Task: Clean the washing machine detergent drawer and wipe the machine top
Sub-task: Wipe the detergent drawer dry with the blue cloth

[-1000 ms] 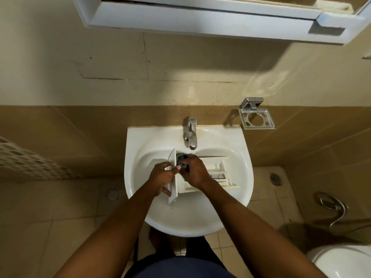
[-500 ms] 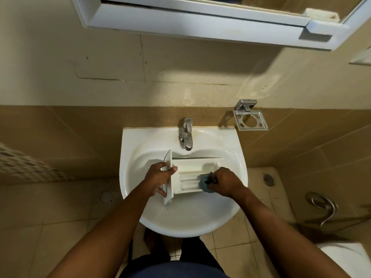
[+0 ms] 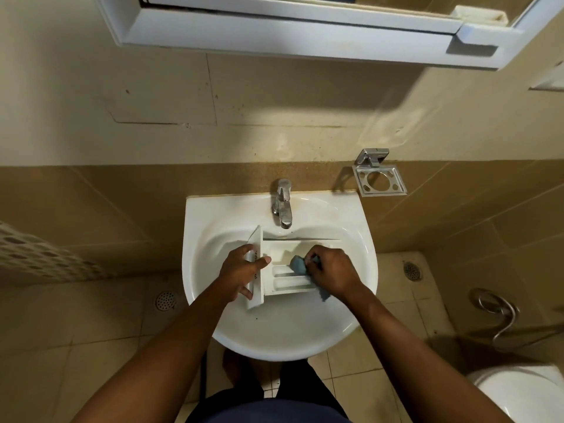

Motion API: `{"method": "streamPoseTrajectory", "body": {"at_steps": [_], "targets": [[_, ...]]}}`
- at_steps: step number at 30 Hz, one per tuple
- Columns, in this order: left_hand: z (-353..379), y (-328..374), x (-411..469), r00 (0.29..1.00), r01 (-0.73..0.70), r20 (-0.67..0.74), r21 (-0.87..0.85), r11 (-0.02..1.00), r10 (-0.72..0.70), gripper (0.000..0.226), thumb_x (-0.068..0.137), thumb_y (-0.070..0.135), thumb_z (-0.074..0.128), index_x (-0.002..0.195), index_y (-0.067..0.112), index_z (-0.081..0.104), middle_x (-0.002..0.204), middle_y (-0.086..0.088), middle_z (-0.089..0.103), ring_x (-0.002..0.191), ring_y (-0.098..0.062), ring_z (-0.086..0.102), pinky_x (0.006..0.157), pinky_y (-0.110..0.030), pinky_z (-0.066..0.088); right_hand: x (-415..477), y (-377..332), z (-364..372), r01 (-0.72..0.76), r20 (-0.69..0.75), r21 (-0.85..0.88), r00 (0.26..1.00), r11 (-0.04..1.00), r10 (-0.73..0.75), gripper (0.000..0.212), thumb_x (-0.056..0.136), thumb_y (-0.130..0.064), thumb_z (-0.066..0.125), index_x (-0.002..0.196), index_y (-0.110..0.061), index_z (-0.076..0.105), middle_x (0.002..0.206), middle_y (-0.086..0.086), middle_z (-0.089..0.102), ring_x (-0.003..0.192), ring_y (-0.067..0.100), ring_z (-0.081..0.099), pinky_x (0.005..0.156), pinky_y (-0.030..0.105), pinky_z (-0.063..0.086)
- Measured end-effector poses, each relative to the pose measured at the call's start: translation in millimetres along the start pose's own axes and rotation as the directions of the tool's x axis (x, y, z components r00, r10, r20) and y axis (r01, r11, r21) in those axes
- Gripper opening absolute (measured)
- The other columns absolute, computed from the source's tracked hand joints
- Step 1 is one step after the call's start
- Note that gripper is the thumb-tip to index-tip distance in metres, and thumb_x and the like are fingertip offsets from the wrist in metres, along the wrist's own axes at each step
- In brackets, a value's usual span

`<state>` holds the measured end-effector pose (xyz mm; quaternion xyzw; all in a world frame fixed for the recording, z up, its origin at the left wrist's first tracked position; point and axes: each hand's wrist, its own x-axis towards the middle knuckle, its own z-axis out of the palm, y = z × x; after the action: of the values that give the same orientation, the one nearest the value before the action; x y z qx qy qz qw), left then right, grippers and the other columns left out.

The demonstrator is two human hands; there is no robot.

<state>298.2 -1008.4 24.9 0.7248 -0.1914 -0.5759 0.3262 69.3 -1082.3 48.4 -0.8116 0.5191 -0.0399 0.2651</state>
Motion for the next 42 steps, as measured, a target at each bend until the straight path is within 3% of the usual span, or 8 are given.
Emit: {"method": "streamPoseTrajectory", "body": {"at_steps": [5, 14, 18, 22, 28, 31, 37, 42], "targets": [[2.0, 0.9, 0.1, 1.000, -0.009, -0.027, 0.048, 0.999, 0.010, 0.075, 0.082, 0.040, 0.084, 0.147, 0.029, 0.048, 0.143, -0.005, 0.052, 0.108, -0.033, 0.061, 0.050, -0.051, 0.060, 10.9, -18.8, 26.6, 0.000, 0.070, -0.191, 0.997, 0.982, 0.013, 0.018, 0.094, -0.026, 0.059, 0.102, -0.011, 0.067, 0.097, 0.013, 0.071, 0.096, 0.037, 0.060, 0.075, 0.037, 0.048], [4.3, -1.7, 2.4, 0.998, -0.017, -0.053, 0.095, 0.995, 0.022, 0.077, 0.083, 0.042, 0.082, 0.150, 0.030, 0.046, 0.148, -0.006, 0.050, 0.118, -0.038, 0.059, 0.054, -0.054, 0.062, 2.3, -38.5, 56.8, -0.018, -0.070, 0.133, 0.997, 0.991, 0.027, 0.019, 0.074, -0.024, 0.081, 0.088, -0.016, 0.070, 0.083, 0.003, 0.072, 0.078, 0.024, 0.066, 0.066, 0.026, 0.042], [3.4, -1.9, 1.9, 0.999, -0.013, -0.049, 0.085, 0.996, 0.017, 0.078, 0.081, 0.043, 0.084, 0.149, 0.031, 0.046, 0.147, -0.007, 0.050, 0.116, -0.038, 0.059, 0.053, -0.055, 0.061, -3.7, -21.3, 57.9, 0.198, 0.023, -0.203, 0.980, 0.959, -0.197, 0.036, 0.087, -0.045, 0.064, 0.119, -0.031, 0.069, 0.099, 0.006, 0.057, 0.087, 0.026, 0.056, 0.073, 0.034, 0.048], [3.2, -1.1, 1.4, 0.999, -0.017, -0.051, 0.075, 0.997, 0.020, 0.077, 0.080, 0.044, 0.085, 0.146, 0.032, 0.048, 0.147, -0.007, 0.050, 0.113, -0.035, 0.061, 0.048, -0.048, 0.060, 3.5, -23.1, 48.0, 0.291, 0.122, -0.448, 0.957, 0.845, -0.265, 0.034, 0.094, -0.044, 0.050, 0.115, -0.027, 0.070, 0.104, 0.013, 0.057, 0.091, 0.035, 0.059, 0.071, 0.039, 0.044], [3.3, -0.6, -1.5, 0.998, -0.026, -0.052, 0.053, 0.998, 0.029, 0.076, 0.081, 0.042, 0.084, 0.147, 0.029, 0.048, 0.143, -0.004, 0.051, 0.101, -0.026, 0.062, 0.048, -0.048, 0.060, 7.0, -36.5, 43.1, 0.046, -0.018, -0.106, 0.999, 0.993, -0.049, 0.015, 0.078, -0.010, 0.075, 0.090, -0.011, 0.066, 0.091, 0.010, 0.065, 0.079, 0.031, 0.062, 0.064, 0.031, 0.042], [4.4, 0.5, -1.6, 0.998, -0.024, -0.056, 0.075, 0.997, 0.028, 0.074, 0.082, 0.039, 0.084, 0.147, 0.029, 0.048, 0.145, -0.005, 0.049, 0.105, -0.030, 0.059, 0.048, -0.048, 0.060, 3.8, -44.8, 50.2, 0.137, 0.000, -0.077, 0.990, 0.988, -0.138, 0.008, 0.079, -0.005, 0.073, 0.086, -0.006, 0.070, 0.085, 0.013, 0.065, 0.072, 0.033, 0.063, 0.062, 0.027, 0.035], [3.9, 0.6, -0.4, 0.999, -0.032, -0.036, 0.066, 0.997, 0.034, 0.074, 0.083, 0.040, 0.083, 0.147, 0.028, 0.048, 0.141, -0.006, 0.052, 0.100, -0.028, 0.061, 0.048, -0.049, 0.059, -11.4, -19.9, 51.3, 0.299, 0.045, -0.351, 0.952, 0.887, -0.303, 0.015, 0.086, -0.015, 0.062, 0.095, -0.013, 0.073, 0.095, 0.008, 0.059, 0.085, 0.030, 0.059, 0.058, 0.035, 0.051], [1.1, 0.4, -2.1, 1.000, -0.020, -0.022, 0.039, 0.999, 0.021, 0.073, 0.081, 0.042, 0.084, 0.145, 0.030, 0.050, 0.136, -0.004, 0.053, 0.099, -0.026, 0.064, 0.048, -0.050, 0.059, -3.7, 7.1, 24.2, 0.196, 0.184, -0.445, 0.975, 0.874, -0.125, 0.035, 0.100, -0.021, 0.051, 0.132, -0.012, 0.062, 0.118, 0.016, 0.056, 0.106, 0.039, 0.059, 0.082, 0.046, 0.055]]}}
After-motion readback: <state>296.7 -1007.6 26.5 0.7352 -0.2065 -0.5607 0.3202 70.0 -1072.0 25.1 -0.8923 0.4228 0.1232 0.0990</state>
